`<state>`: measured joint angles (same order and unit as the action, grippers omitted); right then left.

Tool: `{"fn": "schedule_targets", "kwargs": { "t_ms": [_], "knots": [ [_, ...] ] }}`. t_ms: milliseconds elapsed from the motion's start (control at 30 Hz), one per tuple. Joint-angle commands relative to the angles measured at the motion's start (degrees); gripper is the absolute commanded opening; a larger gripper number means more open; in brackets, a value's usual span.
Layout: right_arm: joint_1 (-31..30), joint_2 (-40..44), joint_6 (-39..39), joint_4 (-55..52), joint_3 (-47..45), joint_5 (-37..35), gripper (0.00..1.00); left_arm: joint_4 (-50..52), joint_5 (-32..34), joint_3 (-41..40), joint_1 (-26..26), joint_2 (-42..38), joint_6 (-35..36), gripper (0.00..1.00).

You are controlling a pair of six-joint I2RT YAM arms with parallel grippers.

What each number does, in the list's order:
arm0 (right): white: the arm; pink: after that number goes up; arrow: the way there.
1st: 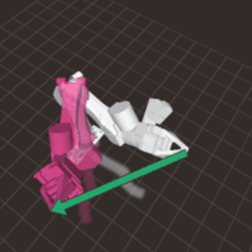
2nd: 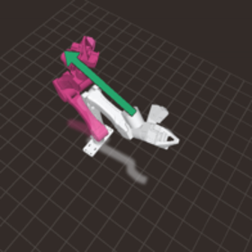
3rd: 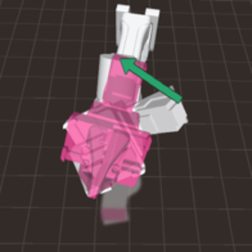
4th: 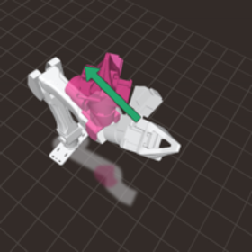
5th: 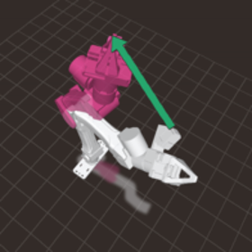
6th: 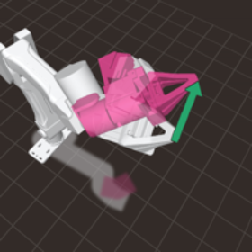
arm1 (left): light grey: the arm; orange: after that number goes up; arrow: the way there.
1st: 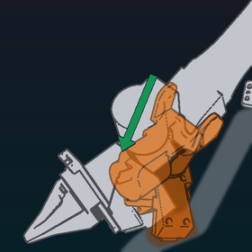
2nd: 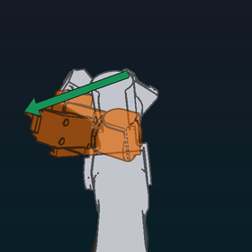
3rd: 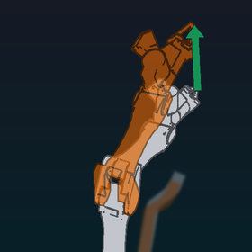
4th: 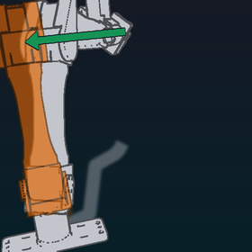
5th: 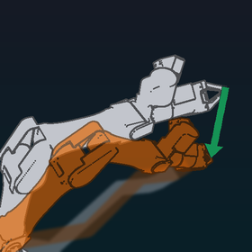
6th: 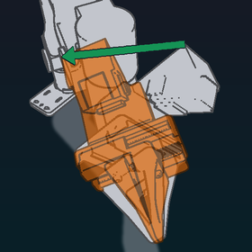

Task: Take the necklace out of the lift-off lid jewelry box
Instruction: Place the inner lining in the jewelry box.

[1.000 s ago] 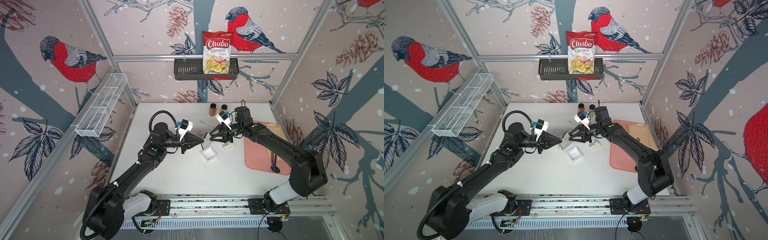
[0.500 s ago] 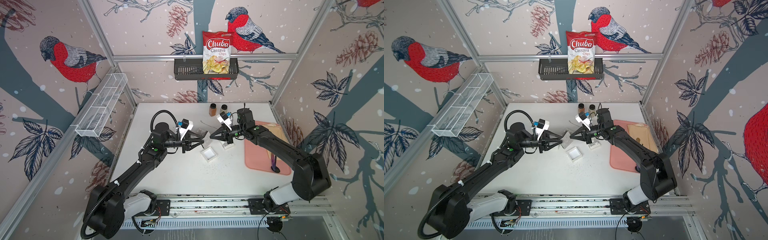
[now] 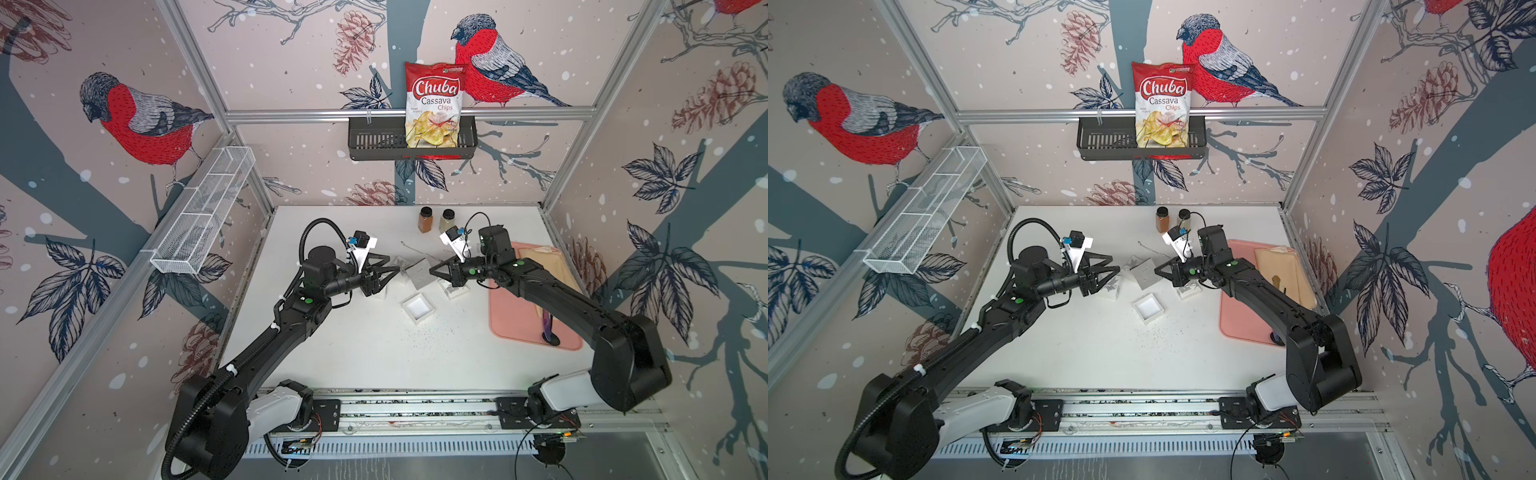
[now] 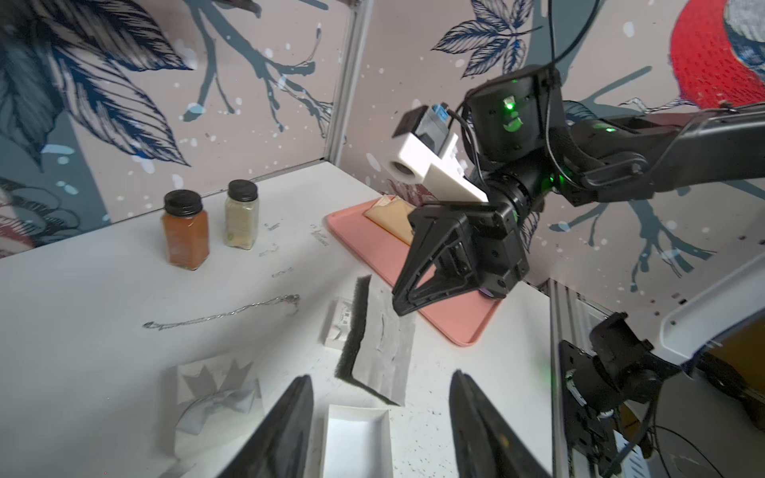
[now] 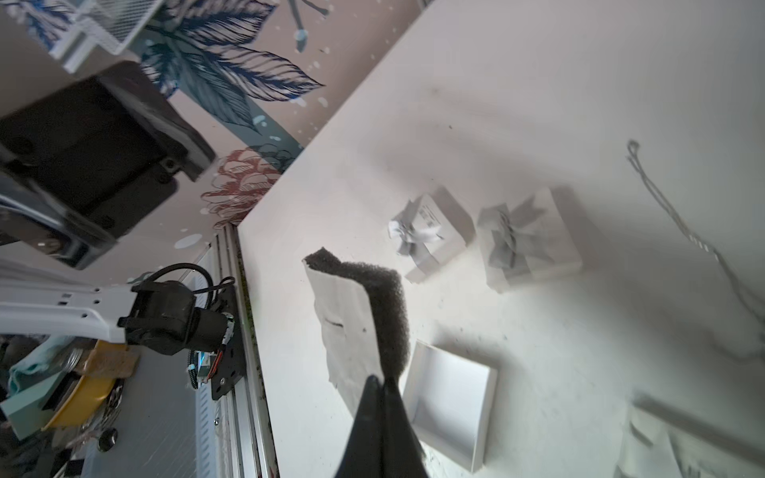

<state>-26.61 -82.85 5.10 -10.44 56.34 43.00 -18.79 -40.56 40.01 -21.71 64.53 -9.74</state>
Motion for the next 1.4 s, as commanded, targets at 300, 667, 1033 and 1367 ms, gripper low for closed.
{"fn": "schedule_targets", "kwargs": {
  "t_ms": [300, 667, 1033, 1367],
  "knots": [
    [-3.1, -7.1, 7.1, -3.5, -2.4, -9.2, 0.00, -4.9, 2.7, -6.2, 0.2, -2.4, -1.1, 0.57],
    [-4.5, -11.9, 6.6, -7.7, 0.8, -10.0, 0.00, -4.2, 4.3, -9.3, -1.2, -2.8, 0.2, 0.55],
    [-5.6, -13.5, 5.6, -11.5, 2.6, -10.0, 0.00, -4.8, 4.0, -12.1, -3.4, 0.5, 0.2, 0.53],
    [-5.7, -14.3, 5.2, -13.2, 3.5, -9.6, 0.00, -4.8, 4.9, -13.4, -7.1, 4.6, 0.0, 0.43]
  ]
}}
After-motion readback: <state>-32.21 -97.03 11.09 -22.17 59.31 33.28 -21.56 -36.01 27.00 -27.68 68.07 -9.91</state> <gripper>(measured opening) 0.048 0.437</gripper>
